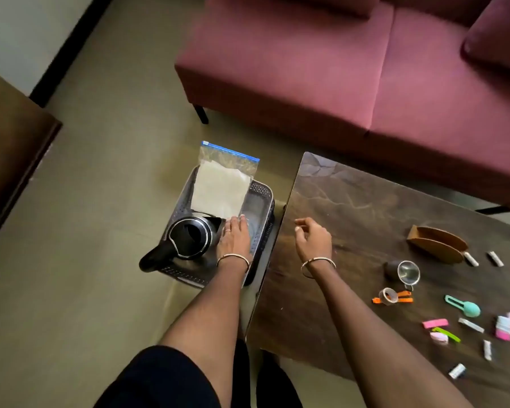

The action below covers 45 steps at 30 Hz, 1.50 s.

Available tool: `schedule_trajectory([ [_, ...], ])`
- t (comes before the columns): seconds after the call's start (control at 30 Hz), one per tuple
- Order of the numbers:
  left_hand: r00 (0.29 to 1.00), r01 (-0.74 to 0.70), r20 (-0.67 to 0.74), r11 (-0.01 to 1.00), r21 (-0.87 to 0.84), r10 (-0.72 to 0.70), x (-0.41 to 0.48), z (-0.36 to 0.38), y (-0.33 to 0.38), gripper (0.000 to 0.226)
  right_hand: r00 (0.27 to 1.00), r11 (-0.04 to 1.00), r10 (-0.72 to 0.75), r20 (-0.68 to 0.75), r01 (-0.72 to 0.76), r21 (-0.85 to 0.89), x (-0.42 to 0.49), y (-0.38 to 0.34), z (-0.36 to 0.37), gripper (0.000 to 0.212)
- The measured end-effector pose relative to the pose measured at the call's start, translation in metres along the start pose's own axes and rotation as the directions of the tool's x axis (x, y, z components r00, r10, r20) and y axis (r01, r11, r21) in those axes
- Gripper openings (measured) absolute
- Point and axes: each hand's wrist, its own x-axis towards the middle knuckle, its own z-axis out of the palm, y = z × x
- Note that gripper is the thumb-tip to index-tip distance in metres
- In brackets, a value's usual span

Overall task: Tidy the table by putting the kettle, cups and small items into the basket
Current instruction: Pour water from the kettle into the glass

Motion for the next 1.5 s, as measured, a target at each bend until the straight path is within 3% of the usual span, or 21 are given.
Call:
schedule_trajectory([
  [0.3, 0.996, 0.028, -0.084, 0.993, 0.113, -0.019, 0.032, 0.010, 0.001, 0.047, 0.987, 0.986, 0.135, -0.088, -0.125, 0.106, 0.016, 0.019, 0.018, 0.020],
  [0.47, 0.997, 0.000, -0.078, 0.983, 0.186, 0.014, 0.025, 0.011, 0.000, 0.058, 0.986, 0.982, 0.139, -0.091, -0.125, 0.140, 0.011, 0.019, 0.020, 0.020],
  [0.63, 0.982, -0.079, -0.157, 0.982, 0.173, 0.106, -0.008, 0.010, -0.003, 0.088, 0.985, 0.977, 0.136, -0.109, -0.115, 0.181, 0.002, 0.009, 0.010, 0.020],
  [0.77, 0.941, -0.190, -0.252, 0.970, 0.155, 0.224, -0.042, 0.004, -0.006, 0.092, 0.987, 0.970, 0.124, -0.099, -0.099, 0.224, -0.014, 0.001, 0.000, 0.020],
  [0.87, 0.916, -0.217, -0.328, 0.973, 0.077, 0.230, -0.073, -0.006, -0.008, 0.093, 0.991, 0.966, 0.103, -0.090, -0.078, 0.245, -0.031, -0.005, -0.010, 0.021],
  [1.0, 0.914, -0.151, -0.402, 0.963, -0.225, 0.050, -0.125, -0.011, -0.011, 0.089, 0.996, 0.960, 0.057, -0.067, -0.036, 0.278, -0.059, -0.012, -0.024, 0.021],
  [1.1, 0.898, -0.106, -0.432, 0.913, -0.393, -0.082, -0.162, -0.017, -0.012, 0.102, 0.999, 0.956, 0.019, -0.035, -0.007, 0.293, -0.077, -0.016, -0.034, 0.023],
  [1.2, 0.841, -0.077, -0.502, 0.873, -0.481, -0.202, -0.193, -0.027, -0.015, 0.104, 1.000, 0.949, -0.011, 0.009, 0.007, 0.315, -0.095, -0.021, -0.040, 0.024],
  [1.33, 0.722, -0.054, -0.577, 0.799, -0.598, -0.383, -0.223, -0.041, -0.030, 0.088, 0.995, 0.939, -0.039, 0.091, 0.005, 0.343, -0.113, -0.032, -0.039, 0.027],
  [1.5, 0.642, -0.061, -0.566, 0.701, -0.711, -0.517, -0.242, -0.056, -0.065, 0.085, 0.973, 0.926, -0.037, 0.227, -0.052, 0.373, -0.130, -0.063, -0.012, 0.028],
])
